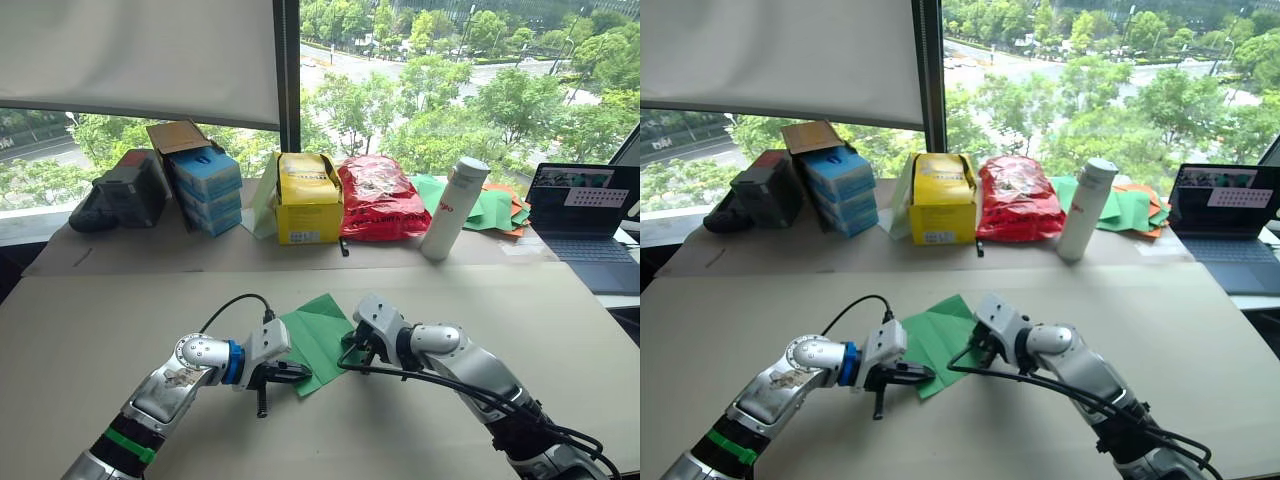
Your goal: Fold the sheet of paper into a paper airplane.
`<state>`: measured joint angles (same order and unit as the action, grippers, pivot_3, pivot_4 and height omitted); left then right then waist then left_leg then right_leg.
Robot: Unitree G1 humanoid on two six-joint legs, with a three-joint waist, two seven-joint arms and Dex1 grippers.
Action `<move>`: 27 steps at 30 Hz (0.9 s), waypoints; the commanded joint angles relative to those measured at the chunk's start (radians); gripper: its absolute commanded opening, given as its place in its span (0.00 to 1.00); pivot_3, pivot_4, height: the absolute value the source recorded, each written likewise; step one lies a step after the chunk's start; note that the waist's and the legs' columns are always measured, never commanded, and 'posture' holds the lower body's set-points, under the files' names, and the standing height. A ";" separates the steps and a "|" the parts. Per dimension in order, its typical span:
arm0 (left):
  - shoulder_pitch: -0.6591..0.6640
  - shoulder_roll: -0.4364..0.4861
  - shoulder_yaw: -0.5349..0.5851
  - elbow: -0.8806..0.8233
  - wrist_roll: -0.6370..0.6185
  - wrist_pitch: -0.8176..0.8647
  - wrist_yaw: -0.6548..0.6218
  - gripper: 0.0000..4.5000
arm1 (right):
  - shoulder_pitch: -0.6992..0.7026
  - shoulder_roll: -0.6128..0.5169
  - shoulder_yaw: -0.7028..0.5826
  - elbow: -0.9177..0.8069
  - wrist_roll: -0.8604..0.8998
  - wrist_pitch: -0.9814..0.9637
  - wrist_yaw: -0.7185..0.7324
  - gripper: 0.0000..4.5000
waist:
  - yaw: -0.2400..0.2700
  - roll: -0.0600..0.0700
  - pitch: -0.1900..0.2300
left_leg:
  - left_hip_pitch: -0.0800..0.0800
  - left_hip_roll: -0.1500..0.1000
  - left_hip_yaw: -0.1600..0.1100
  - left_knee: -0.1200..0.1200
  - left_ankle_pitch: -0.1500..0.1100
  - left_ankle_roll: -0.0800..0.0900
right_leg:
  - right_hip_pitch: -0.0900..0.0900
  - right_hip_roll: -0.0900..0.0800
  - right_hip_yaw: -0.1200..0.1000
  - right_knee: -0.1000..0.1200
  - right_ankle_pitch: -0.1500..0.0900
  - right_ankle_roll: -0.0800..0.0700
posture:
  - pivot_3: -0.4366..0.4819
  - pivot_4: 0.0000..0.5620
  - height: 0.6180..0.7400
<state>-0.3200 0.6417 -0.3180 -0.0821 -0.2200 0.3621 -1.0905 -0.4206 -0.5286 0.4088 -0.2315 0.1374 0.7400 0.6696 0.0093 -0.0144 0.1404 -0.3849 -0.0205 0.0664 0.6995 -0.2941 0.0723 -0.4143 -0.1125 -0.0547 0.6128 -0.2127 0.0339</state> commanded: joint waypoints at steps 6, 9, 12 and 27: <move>-0.039 0.054 -0.002 0.099 0.099 -0.072 0.001 0.00 | 0.102 0.000 -0.026 -0.091 0.026 0.130 -0.009 0.00 | 0.001 -0.002 -0.005 | 0.001 0.000 -0.001 -0.001 0.000 0.000 | 0.000 -0.001 0.000 0.000 0.000 0.000 | 0.48 0.27 1.00; -0.036 0.049 0.002 0.089 0.093 -0.071 -0.001 0.00 | 0.074 0.071 -0.116 -0.085 0.051 0.062 -0.046 0.00 | -0.002 -0.002 -0.005 | 0.001 0.001 -0.001 -0.001 0.000 0.000 | 0.000 -0.002 0.001 0.000 0.000 0.000 | 0.48 0.27 1.00; -0.032 0.043 -0.001 0.078 0.095 -0.068 0.001 0.00 | 0.035 0.099 -0.171 -0.064 0.063 0.023 -0.055 0.00 | -0.002 -0.002 -0.005 | -0.003 0.000 0.000 -0.001 0.001 -0.002 | -0.005 -0.001 0.002 0.003 0.000 -0.001 | 0.48 0.27 1.00; -0.036 0.021 -0.006 0.057 0.100 -0.053 0.004 0.00 | -0.376 0.270 -0.234 0.638 0.069 -0.185 0.067 0.65 | -0.007 -0.001 -0.004 | -0.005 -0.003 0.001 0.000 0.002 -0.002 | -0.006 0.000 0.001 0.005 0.000 0.000 | 0.48 0.27 1.00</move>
<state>-0.3679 0.6637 -0.3046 -0.0304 -0.1466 0.2904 -1.0893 -0.7709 -0.2579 0.1933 0.3930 0.2012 0.5935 0.7145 0.0020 -0.0151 0.1361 -0.3898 -0.0229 0.0676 0.6992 -0.2922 0.0706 -0.4208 -0.1122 -0.0535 0.6179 -0.2122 0.0335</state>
